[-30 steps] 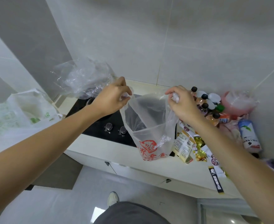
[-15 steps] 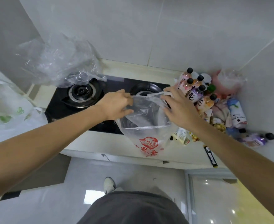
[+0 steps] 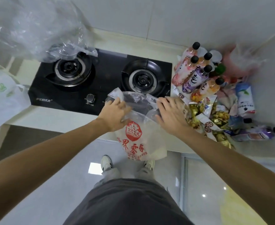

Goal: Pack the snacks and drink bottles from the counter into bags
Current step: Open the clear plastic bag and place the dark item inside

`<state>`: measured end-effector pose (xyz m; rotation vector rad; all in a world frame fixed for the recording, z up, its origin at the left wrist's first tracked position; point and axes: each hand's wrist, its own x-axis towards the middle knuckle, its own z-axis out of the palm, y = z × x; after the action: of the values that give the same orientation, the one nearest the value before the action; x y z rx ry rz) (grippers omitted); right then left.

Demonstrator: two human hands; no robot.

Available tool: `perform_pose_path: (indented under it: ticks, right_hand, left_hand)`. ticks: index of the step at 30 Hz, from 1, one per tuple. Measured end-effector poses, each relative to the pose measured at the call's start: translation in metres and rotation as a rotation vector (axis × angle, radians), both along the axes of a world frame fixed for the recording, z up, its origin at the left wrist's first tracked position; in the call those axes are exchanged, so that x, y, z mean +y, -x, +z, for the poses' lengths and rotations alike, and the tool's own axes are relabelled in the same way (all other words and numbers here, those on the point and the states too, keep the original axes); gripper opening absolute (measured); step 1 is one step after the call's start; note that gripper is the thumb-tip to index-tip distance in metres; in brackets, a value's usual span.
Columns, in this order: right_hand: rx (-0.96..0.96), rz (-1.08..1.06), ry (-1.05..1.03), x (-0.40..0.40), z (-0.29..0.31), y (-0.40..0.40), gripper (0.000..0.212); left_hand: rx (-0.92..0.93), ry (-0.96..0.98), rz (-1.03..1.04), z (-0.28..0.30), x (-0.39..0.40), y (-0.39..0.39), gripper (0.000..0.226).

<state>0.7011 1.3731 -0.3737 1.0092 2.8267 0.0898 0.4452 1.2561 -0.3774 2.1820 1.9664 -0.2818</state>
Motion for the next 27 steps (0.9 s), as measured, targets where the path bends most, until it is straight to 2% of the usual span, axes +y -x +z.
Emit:
perform_pose_path:
  ticks: [4, 10, 13, 16, 19, 23, 25, 27]
  right_hand:
    - [-0.024, 0.05, 0.062, -0.001, -0.031, 0.001, 0.061]
    - [-0.071, 0.27, 0.186, -0.006, -0.073, 0.001, 0.065]
    - [-0.079, 0.243, 0.26, -0.005, -0.09, -0.008, 0.058]
    - [-0.098, 0.187, 0.314, -0.005, -0.101, -0.014, 0.06]
    - [-0.029, 0.19, 0.29, -0.004, -0.103, -0.01, 0.055]
    - [0.076, 0.269, 0.118, -0.002, -0.105, -0.001, 0.029]
    - [0.115, 0.323, 0.08, -0.001, -0.107, 0.003, 0.021]
    - [0.152, 0.405, 0.105, 0.0, -0.106, 0.006, 0.023]
  left_hand:
    - [0.022, 0.084, 0.08, -0.023, 0.003, -0.015, 0.062]
    - [0.043, 0.148, 0.087, -0.051, -0.002, -0.017, 0.062]
    - [-0.048, 0.16, 0.097, -0.055, -0.007, -0.013, 0.06]
    - [-0.119, 0.134, 0.114, -0.057, -0.008, -0.008, 0.056]
    - [-0.098, 0.065, 0.092, -0.062, -0.003, -0.003, 0.053]
    - [-0.029, 0.215, 0.112, -0.062, 0.008, -0.004, 0.036]
    - [-0.018, 0.221, 0.052, -0.064, 0.011, -0.009, 0.048]
    - [-0.019, 0.193, -0.025, -0.066, 0.013, -0.013, 0.054]
